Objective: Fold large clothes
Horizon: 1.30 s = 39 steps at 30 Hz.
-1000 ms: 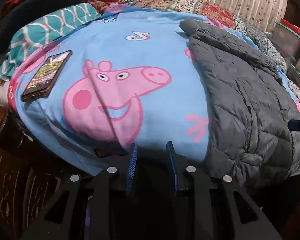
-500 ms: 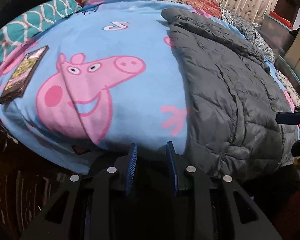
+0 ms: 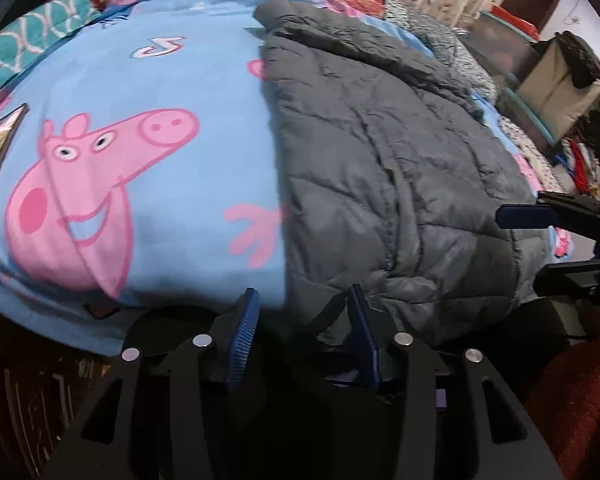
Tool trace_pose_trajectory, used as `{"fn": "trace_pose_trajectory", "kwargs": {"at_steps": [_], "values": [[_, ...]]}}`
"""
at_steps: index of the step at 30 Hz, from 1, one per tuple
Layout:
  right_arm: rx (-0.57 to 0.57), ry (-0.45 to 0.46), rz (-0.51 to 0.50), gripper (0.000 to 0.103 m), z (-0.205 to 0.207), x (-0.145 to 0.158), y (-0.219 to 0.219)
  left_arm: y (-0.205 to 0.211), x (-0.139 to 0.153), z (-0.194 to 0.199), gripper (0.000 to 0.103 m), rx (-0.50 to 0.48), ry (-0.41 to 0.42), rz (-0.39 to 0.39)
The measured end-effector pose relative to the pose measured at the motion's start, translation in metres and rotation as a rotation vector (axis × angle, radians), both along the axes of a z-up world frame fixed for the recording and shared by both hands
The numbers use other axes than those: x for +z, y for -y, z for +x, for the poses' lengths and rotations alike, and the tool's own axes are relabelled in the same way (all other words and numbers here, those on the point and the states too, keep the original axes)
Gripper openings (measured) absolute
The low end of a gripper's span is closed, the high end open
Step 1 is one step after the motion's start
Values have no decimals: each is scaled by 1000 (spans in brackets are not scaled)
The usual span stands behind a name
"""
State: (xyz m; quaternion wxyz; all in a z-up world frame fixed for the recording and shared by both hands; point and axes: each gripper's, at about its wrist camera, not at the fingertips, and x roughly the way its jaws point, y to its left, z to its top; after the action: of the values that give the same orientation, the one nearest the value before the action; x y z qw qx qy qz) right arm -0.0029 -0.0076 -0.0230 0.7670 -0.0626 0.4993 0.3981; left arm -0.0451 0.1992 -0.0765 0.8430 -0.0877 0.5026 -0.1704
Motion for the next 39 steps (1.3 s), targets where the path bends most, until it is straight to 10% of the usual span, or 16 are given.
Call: {"fn": "trace_pose_trajectory", "kwargs": {"at_steps": [14,23,29,39], "values": [[-297,-61,64,68,-6,4,100,16,-4,11,61,-70,-11,-17],[-245,-41,78,68,-8,5,85,13,3,6,61,-58,-21,-59],[-116,-11,47,68,-12,0,47,14,13,19,16,-53,-40,-92],[-19,89,26,68,-15,13,16,16,73,58,12,-32,75,-345]]}}
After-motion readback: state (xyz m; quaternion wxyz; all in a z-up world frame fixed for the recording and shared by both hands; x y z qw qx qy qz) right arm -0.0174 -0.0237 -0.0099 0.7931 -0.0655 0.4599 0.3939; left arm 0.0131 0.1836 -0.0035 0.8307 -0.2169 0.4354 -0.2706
